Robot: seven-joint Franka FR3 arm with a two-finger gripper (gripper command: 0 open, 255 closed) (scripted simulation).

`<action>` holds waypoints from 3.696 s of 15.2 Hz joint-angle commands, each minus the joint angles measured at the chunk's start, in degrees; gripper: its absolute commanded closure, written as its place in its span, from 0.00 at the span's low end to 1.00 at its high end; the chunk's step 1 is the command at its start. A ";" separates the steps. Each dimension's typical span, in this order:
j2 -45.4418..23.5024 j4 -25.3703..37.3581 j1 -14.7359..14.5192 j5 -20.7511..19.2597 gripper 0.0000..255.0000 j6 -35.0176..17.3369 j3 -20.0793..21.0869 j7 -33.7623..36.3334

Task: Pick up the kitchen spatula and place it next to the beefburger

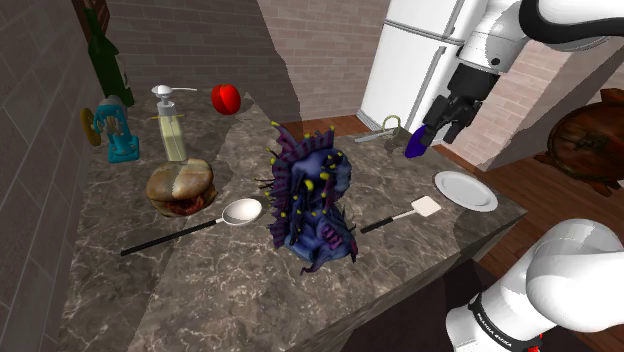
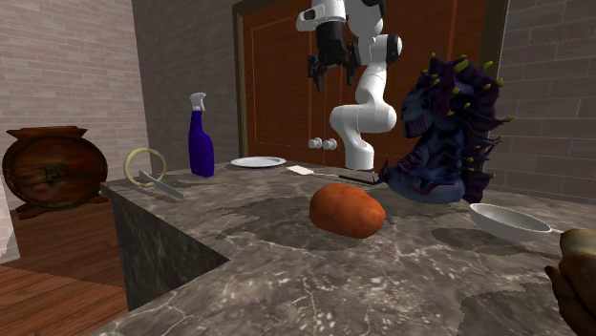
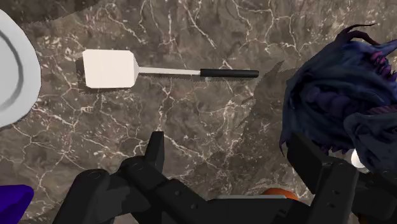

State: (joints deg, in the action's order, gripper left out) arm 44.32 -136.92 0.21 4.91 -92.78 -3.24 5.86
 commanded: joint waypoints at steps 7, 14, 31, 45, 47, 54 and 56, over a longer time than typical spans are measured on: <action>3.00 -12.62 -9.01 -6.61 0.00 -9.98 -6.89 -29.67; 2.21 -24.36 -17.62 -17.24 0.00 -23.98 -17.77 -64.27; -4.32 -30.49 -20.10 -22.19 0.00 -37.18 -23.65 -74.55; -2.25 -29.18 -20.09 -21.64 1.00 -33.83 -22.77 -74.40; -1.04 -28.24 -20.12 -21.26 1.00 -31.69 -22.21 -74.32; 2.27 -24.50 -20.41 -19.86 1.00 -24.72 -20.36 -74.08; 2.96 -23.32 -20.52 -19.46 1.00 -22.87 -19.87 -74.02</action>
State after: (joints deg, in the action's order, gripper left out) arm 47.12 -161.02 -20.15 -14.82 -116.61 -23.36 -68.20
